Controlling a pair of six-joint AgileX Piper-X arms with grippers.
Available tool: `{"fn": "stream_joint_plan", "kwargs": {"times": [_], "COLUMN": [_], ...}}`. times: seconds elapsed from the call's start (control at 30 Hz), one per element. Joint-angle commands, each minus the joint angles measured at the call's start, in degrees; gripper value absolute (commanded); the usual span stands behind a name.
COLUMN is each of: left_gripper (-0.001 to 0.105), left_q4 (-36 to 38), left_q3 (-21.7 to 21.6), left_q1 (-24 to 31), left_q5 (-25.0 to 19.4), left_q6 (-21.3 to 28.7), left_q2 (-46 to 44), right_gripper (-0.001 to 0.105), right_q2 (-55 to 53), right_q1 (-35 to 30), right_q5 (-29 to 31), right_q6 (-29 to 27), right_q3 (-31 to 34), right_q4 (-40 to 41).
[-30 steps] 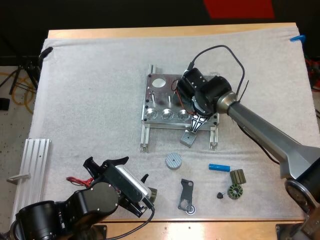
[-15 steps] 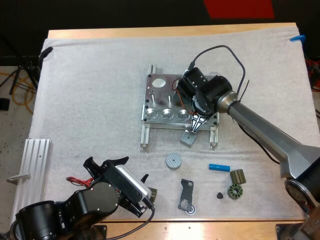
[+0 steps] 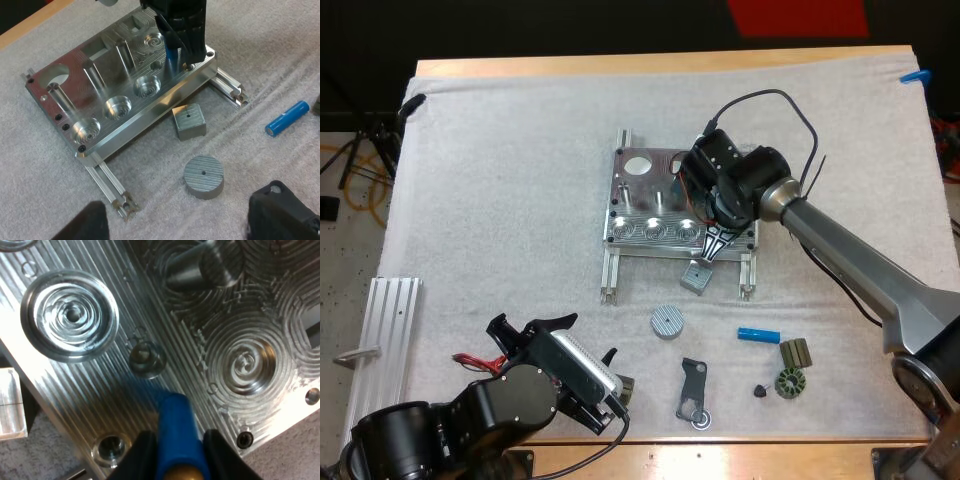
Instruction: Load cells from right to left
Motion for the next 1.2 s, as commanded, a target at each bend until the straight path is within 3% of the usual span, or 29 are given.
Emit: {"fn": "stream_joint_plan", "kwargs": {"times": [0.0, 0.77, 0.8, 0.97, 1.03, 1.17], "left_gripper": [0.058, 0.058, 0.058, 0.058, 0.058, 0.058], "left_q4": [-0.1, -0.1, -0.1, -0.1, -0.1, -0.1], "left_q3": [-0.7, -0.7, -0.7, -0.7, -0.7, -0.7], "left_q1": [0.0, 0.0, 0.0, 0.0, 0.0, 0.0], "left_q5": [-1.6, -1.6, -1.6, -1.6, -1.6, -1.6], "left_q6": [-0.5, -0.5, -0.5, -0.5, -0.5, -0.5], "left_q2": [-0.3, -0.3, -0.3, -0.3, -0.3, -0.3], "right_gripper": [0.000, 0.001, 0.003, 0.036, 0.041, 0.041], "right_q2": [0.1, 0.1, 0.1, 0.0, 0.0, -0.3], "right_q1": [-0.6, -1.1, -1.1, -1.1, -1.1, -1.1], "right_q5": [-1.0, -1.3, -1.3, -1.1, -0.6, -0.5], "right_q6": [0.5, 1.8, 1.8, 3.4, 3.6, 3.8], "right_q3": [0.0, 0.0, 0.0, 0.0, 0.0, 0.0], "right_q4": [-0.5, 0.7, 0.7, 0.7, 0.5, 0.2]}}
